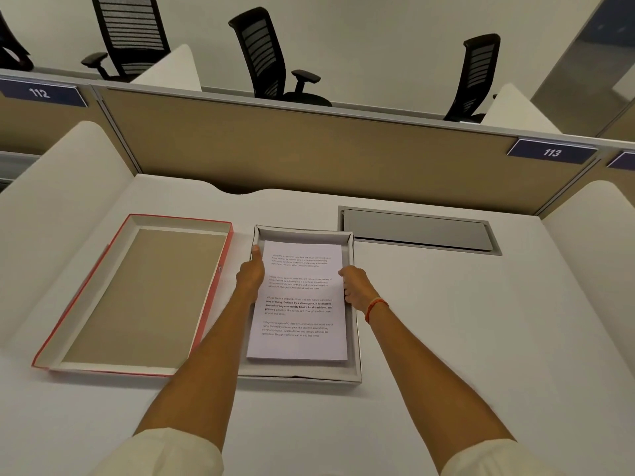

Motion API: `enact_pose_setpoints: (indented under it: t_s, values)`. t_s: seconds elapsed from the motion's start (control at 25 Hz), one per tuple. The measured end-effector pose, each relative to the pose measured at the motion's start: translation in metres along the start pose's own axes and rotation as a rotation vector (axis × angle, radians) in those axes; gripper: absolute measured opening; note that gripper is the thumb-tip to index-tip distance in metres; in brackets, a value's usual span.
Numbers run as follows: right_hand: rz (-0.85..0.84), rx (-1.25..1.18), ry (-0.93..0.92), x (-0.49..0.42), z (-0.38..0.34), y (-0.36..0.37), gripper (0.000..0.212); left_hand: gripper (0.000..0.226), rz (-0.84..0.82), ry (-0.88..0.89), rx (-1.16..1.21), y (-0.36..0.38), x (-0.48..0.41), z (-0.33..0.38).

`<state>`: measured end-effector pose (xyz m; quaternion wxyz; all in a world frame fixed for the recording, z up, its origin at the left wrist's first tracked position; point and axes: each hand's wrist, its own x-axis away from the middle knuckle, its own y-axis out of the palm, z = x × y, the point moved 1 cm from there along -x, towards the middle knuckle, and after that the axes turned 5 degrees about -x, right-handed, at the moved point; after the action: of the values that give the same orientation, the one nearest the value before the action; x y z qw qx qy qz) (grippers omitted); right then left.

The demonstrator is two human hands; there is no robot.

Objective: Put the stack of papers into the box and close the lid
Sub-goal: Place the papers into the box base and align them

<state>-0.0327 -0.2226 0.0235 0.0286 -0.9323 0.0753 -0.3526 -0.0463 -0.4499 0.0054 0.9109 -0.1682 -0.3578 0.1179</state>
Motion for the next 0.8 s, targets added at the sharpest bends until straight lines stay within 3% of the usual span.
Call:
enact_pose_setpoints:
  t_s: [0.24,0.48,0.6,0.8]
  values:
    - [0.038,0.024,-0.016,-0.002,-0.002,0.001,0.031,0.087,0.003,-0.002,0.015,-0.005,0.002,0.001]
    - [-0.036,-0.028,0.029,0.000,-0.019,-0.003,0.026,0.078,0.012,0.068,-0.129,-0.005,0.049,0.031]
    - [-0.077,-0.008,-0.001,0.003,-0.045,-0.006,0.028,0.072,-0.034,0.094,-0.023,-0.002,0.077,0.040]
    - [-0.100,0.159,-0.209,-0.010,-0.069,-0.001,0.020,0.082,-0.248,0.008,0.224,0.002,0.108,0.022]
